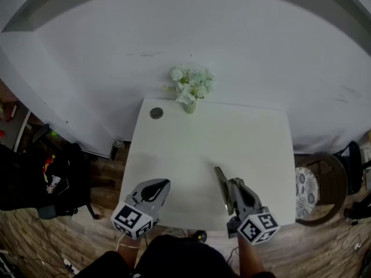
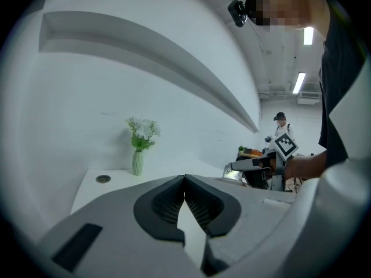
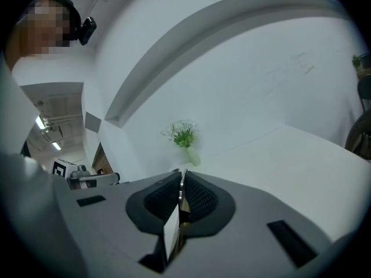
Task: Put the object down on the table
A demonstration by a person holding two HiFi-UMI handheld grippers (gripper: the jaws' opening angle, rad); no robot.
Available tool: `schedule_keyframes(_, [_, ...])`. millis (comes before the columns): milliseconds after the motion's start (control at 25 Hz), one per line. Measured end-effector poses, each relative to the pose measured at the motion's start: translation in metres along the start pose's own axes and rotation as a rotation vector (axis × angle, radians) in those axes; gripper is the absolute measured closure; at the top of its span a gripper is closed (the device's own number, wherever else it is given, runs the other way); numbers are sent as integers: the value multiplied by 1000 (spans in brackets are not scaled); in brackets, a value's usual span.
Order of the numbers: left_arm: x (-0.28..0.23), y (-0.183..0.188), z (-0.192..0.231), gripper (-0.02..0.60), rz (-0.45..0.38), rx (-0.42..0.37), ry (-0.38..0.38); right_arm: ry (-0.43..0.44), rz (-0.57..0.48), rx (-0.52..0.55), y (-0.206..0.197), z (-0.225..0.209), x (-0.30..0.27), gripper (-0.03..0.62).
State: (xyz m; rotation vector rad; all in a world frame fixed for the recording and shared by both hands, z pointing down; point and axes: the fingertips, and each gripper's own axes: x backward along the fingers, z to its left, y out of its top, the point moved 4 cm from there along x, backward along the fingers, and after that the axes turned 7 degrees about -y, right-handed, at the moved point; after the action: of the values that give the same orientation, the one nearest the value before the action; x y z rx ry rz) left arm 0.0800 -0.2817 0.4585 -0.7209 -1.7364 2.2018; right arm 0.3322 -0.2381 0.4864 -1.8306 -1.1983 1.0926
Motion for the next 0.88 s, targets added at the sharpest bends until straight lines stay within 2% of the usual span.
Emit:
schedule_keyframes(320, [-11, -3, 16, 583, 13, 24, -1, -24, 45, -12, -11, -11, -22, 576])
schedule_keyframes(880, [-6, -13, 32, 583, 14, 57, 46, -47, 109, -18, -32, -27, -52, 577])
